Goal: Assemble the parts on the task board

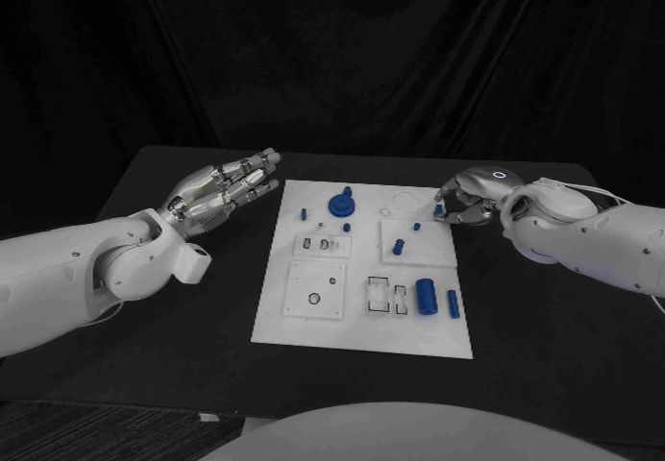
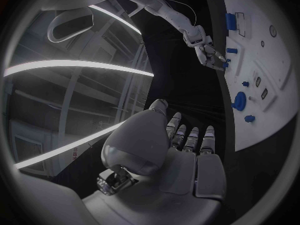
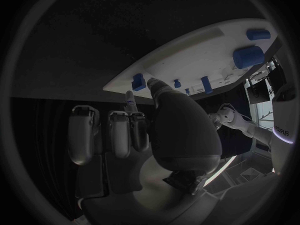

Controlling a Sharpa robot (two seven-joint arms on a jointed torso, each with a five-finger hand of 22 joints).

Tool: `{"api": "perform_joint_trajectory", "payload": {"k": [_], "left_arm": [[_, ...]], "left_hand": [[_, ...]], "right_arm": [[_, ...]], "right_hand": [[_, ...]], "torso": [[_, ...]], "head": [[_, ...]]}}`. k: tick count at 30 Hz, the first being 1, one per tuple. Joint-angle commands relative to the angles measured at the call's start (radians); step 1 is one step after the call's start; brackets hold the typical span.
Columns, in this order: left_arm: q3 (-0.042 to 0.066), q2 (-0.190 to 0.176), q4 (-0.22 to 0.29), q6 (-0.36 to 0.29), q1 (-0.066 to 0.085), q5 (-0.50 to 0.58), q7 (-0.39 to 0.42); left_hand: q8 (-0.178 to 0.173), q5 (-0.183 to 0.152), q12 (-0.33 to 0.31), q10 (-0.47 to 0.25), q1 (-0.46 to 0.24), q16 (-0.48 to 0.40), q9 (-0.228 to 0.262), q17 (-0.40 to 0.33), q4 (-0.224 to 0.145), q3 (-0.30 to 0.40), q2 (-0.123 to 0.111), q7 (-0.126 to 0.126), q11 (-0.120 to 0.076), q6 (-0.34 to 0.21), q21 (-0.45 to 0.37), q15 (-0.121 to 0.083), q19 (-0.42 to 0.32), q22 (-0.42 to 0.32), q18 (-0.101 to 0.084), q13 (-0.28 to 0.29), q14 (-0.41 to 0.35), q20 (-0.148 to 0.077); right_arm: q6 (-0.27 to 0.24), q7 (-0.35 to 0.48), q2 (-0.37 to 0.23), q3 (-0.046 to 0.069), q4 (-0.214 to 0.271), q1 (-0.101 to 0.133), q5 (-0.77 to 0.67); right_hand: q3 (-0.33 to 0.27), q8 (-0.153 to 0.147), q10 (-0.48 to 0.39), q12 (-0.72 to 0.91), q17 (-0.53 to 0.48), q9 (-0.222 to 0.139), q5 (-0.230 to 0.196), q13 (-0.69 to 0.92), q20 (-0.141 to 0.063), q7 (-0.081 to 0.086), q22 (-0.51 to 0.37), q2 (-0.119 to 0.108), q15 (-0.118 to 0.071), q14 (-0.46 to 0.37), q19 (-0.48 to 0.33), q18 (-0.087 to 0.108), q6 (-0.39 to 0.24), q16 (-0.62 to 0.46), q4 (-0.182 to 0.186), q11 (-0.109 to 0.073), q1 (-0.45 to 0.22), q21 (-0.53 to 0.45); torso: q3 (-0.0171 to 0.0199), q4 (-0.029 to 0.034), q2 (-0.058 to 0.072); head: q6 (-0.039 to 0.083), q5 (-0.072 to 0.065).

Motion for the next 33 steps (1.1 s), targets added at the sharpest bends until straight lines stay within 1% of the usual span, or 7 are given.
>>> {"api": "perform_joint_trajectory", "payload": {"k": [1,7,9,15,33], "left_arm": [[0.001,0.000,0.001,0.013,-0.002,0.000,0.020],[0.001,0.000,0.001,0.013,-0.003,0.000,0.021],[0.001,-0.001,0.001,0.013,-0.003,0.000,0.021],[0.001,-0.001,0.001,0.014,-0.003,0.000,0.020],[0.001,-0.002,0.000,0.016,-0.004,0.000,0.018]], "left_hand": [[0.010,0.013,0.009,-0.007,0.008,-0.002,0.015,-0.002,-0.006,0.029,0.000,-0.005,0.008,-0.003,-0.006,0.014,0.008,0.003,-0.017,0.005,0.002,0.005],[0.010,0.013,0.009,-0.007,0.008,-0.002,0.015,-0.002,-0.006,0.029,0.000,-0.005,0.008,-0.003,-0.006,0.014,0.008,0.003,-0.017,0.005,0.002,0.005],[0.010,0.013,0.009,-0.007,0.008,-0.002,0.015,-0.002,-0.006,0.030,-0.001,-0.005,0.009,-0.003,-0.006,0.015,0.008,0.003,-0.017,0.005,0.002,0.005],[0.010,0.013,0.009,-0.007,0.008,-0.002,0.015,-0.002,-0.006,0.030,-0.001,-0.005,0.009,-0.003,-0.006,0.015,0.008,0.003,-0.017,0.005,0.002,0.005],[0.010,0.013,0.009,-0.007,0.008,-0.002,0.015,-0.001,-0.007,0.031,-0.003,-0.004,0.009,-0.003,-0.006,0.015,0.008,0.003,-0.018,0.005,0.002,0.005]], "right_arm": [[0.003,-0.024,0.002,0.000,-0.002,-0.003,-0.001],[0.002,-0.025,0.007,0.000,-0.004,-0.003,-0.001],[0.003,-0.026,0.008,0.000,-0.005,-0.003,-0.001],[0.003,-0.026,0.012,0.000,-0.008,-0.004,-0.001],[0.009,-0.030,0.019,0.000,-0.012,-0.004,-0.001]], "right_hand": [[0.015,0.024,0.106,0.017,0.274,0.017,0.016,0.264,-0.003,0.004,0.237,0.005,-0.001,0.110,0.051,-0.009,0.017,0.017,0.003,0.004,0.030,-0.009],[0.018,0.031,0.106,0.017,0.274,0.026,0.026,0.264,-0.002,0.005,0.237,0.008,0.000,0.110,0.051,-0.009,0.032,0.017,0.001,0.005,0.040,-0.009],[0.019,0.034,0.106,0.017,0.274,0.030,0.028,0.264,-0.002,0.006,0.236,0.009,0.000,0.110,0.051,-0.009,0.038,0.017,0.000,0.006,0.042,-0.010],[0.021,0.043,0.106,0.017,0.274,0.041,0.028,0.264,-0.001,0.006,0.237,0.013,0.001,0.110,0.051,-0.009,0.055,0.017,-0.001,0.006,0.048,-0.010],[0.024,0.069,0.106,0.017,0.274,0.079,0.033,0.264,-0.002,0.004,0.236,0.019,-0.001,0.110,0.051,-0.009,0.096,0.017,-0.016,0.005,0.070,-0.011]], "torso": [[-0.0004,-0.0002,0.000],[-0.0010,-0.0008,-0.001],[-0.0006,-0.0012,-0.001],[0.0000,-0.0004,0.000],[-0.0005,-0.0006,0.000]], "head": [[0.000,0.000],[-0.001,0.000],[-0.001,0.001],[-0.002,0.000],[-0.003,0.002]]}}
